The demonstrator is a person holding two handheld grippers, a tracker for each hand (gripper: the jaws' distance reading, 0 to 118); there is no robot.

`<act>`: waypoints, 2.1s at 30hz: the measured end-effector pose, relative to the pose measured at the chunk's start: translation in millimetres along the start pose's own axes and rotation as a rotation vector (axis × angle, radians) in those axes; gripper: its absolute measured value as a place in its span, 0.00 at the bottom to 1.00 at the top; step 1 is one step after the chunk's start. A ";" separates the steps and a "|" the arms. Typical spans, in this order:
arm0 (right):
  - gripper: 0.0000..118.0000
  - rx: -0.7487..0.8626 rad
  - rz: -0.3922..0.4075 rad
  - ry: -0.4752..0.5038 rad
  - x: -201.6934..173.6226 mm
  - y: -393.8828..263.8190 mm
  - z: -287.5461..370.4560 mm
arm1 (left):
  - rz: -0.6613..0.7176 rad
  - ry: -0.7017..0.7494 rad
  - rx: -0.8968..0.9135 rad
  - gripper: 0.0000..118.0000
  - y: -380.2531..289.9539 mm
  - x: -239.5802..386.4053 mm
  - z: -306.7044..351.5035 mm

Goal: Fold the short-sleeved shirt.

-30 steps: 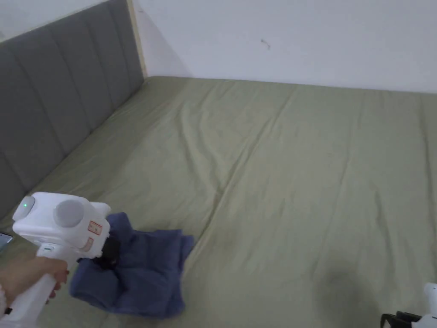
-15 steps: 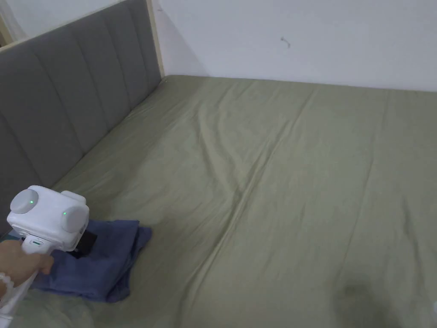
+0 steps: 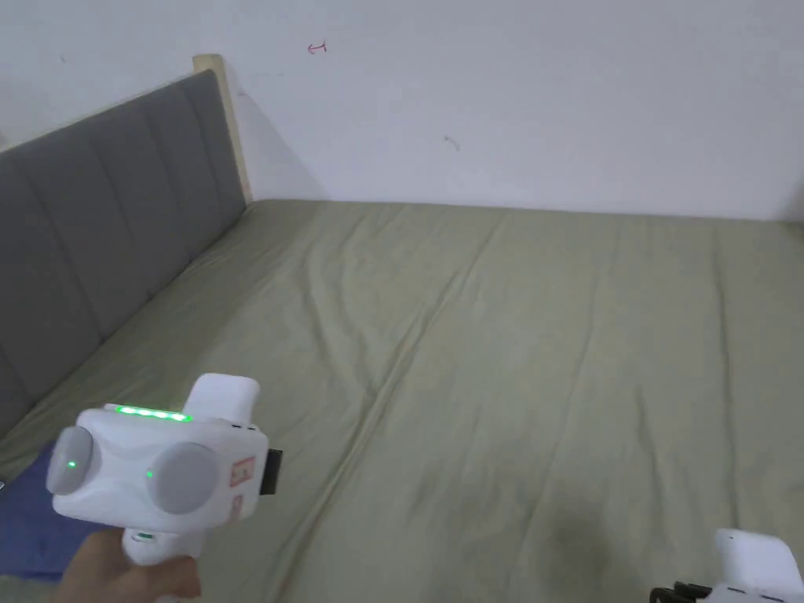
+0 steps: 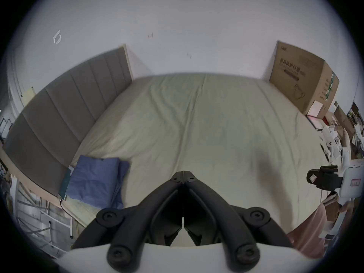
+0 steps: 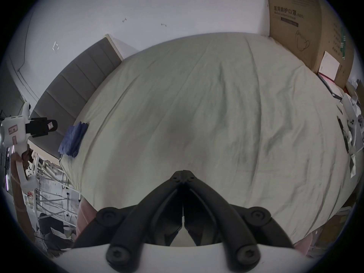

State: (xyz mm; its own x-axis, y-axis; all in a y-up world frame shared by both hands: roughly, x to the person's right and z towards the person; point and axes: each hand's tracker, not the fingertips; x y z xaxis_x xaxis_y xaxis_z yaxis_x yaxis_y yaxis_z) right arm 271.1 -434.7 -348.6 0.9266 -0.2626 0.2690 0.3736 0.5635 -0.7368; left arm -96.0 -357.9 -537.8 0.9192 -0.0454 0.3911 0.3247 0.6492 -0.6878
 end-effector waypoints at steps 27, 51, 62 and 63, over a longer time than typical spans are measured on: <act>0.00 0.788 0.137 -0.354 -56.7 78.7 161.9 | 0.027 0.040 0.688 0.00 15.3 149.8 135.6; 0.97 0.847 0.108 -0.347 -45.9 52.8 172.2 | 0.060 -0.004 0.782 0.93 -1.5 168.3 145.6; 0.97 0.834 0.083 -0.313 -44.6 56.8 170.9 | 0.038 0.016 0.751 0.93 6.5 167.3 150.1; 0.97 0.827 0.073 -0.305 -42.8 58.0 170.9 | 0.040 0.008 0.755 0.93 6.0 166.9 150.1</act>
State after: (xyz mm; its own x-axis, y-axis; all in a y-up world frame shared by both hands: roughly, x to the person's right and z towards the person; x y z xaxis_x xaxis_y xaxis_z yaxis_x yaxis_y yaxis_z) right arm 260.3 -256.9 -296.8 0.8761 -0.0496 0.4795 0.1140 0.9878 -0.1063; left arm 25.9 -247.7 -384.8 0.9297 -0.0147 0.3680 0.0530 0.9941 -0.0942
